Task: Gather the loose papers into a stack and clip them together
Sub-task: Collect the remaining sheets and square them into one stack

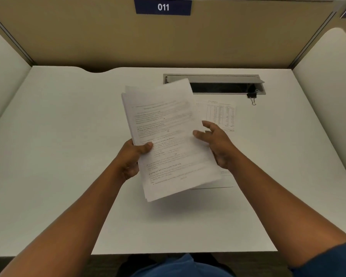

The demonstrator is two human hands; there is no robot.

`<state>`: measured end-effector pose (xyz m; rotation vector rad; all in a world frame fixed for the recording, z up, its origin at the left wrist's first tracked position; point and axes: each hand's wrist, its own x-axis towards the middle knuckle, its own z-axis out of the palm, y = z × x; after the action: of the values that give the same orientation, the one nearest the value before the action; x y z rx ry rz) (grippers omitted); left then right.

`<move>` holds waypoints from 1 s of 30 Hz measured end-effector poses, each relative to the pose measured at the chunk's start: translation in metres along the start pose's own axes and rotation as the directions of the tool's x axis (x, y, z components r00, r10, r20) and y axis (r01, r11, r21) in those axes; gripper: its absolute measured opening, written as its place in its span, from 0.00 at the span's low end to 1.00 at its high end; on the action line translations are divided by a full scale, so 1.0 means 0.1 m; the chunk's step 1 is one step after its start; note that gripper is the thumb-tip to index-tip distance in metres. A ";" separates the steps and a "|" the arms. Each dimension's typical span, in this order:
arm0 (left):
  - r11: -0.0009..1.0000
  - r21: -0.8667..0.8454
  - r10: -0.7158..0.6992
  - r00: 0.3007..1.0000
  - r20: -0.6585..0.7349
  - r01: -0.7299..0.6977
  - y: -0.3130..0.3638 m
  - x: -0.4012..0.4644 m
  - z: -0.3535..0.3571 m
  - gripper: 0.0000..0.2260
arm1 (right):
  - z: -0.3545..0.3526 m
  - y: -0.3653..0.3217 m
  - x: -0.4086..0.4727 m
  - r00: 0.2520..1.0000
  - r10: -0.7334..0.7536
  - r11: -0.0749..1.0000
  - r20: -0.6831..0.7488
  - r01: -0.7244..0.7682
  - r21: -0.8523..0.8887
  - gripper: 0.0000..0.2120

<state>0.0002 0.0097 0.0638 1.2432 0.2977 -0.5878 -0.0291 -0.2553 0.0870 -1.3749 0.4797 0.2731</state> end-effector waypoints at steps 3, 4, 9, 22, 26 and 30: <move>0.991 -0.105 0.076 0.993 -0.087 -0.085 0.01 0.04 0.00 0.20 | -0.09 0.08 -0.05 0.984 0.089 0.930 0.151 -0.137 0.341 0.23; 0.984 -0.136 0.103 0.989 -0.104 -0.117 0.01 0.05 0.01 0.20 | -0.10 0.12 -0.06 0.978 0.091 0.893 0.187 -0.163 0.420 0.26; 0.922 -0.319 0.179 0.972 -0.154 -0.221 0.05 0.10 0.11 0.22 | 0.07 0.24 -0.12 0.955 0.040 0.823 0.295 -0.199 0.532 0.36; 0.883 -0.406 0.170 0.967 -0.191 -0.236 0.04 0.01 0.15 0.20 | 0.23 0.31 0.01 1.000 -0.004 0.903 -0.008 0.007 0.430 0.25; 0.918 -0.304 0.203 0.960 -0.193 -0.255 0.35 0.02 -0.30 0.14 | -0.08 0.13 0.02 0.999 -0.041 0.955 -0.007 0.041 0.295 0.22; 0.952 0.008 0.305 0.950 -0.066 -0.305 0.56 0.01 -0.63 0.15 | -0.25 0.01 0.03 0.992 -0.128 0.970 0.012 0.123 0.209 0.21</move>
<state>0.0391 0.0798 0.0885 1.2777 0.1564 -0.2796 -0.0317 -0.2797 0.0816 -1.1901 0.3863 0.1324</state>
